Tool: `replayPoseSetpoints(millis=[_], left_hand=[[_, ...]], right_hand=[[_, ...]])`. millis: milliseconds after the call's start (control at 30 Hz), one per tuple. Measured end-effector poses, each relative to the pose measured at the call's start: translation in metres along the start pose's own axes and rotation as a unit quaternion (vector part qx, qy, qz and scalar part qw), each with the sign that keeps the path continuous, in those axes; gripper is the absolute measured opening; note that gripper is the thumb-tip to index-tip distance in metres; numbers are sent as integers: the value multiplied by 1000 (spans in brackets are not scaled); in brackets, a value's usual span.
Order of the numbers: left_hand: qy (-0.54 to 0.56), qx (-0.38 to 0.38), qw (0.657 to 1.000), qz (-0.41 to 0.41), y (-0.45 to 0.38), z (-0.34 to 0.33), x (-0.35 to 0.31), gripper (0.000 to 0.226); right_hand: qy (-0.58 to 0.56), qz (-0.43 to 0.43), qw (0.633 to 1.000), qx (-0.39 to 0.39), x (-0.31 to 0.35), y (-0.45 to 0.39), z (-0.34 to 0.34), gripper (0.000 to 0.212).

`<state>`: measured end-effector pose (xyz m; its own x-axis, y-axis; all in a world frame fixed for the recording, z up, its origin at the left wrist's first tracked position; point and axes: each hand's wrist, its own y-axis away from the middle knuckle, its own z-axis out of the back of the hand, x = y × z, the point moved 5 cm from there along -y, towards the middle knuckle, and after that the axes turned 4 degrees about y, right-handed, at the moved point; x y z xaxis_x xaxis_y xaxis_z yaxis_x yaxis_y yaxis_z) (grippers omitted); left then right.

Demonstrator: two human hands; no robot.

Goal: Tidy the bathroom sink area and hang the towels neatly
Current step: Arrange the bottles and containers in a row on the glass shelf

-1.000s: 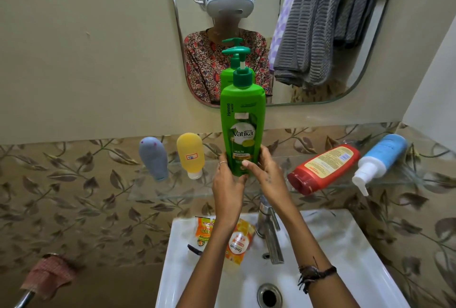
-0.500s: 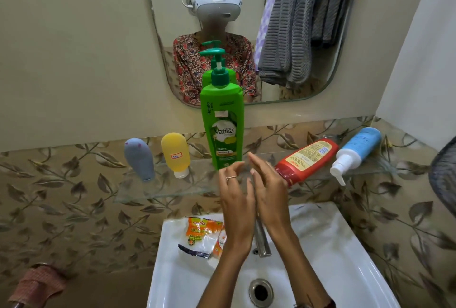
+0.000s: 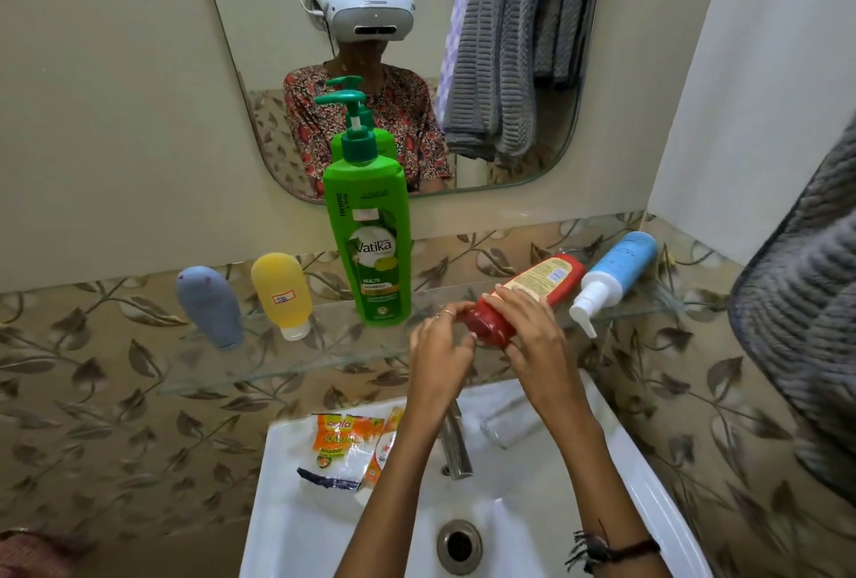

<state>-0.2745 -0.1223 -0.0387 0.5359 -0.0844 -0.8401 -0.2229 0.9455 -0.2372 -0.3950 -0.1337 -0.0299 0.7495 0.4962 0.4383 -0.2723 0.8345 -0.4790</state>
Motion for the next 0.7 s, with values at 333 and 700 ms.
replayPoseSetpoints(millis=[333,700], left_hand=[[314,-106,942,-53,10,28,-32,55],[197,-107,974,-38,-26,8,-25,58]], right_hand=[[-276,84,957,-40,31,-21,47,39],[-453,-27,891,-24,19,-77,37,28]])
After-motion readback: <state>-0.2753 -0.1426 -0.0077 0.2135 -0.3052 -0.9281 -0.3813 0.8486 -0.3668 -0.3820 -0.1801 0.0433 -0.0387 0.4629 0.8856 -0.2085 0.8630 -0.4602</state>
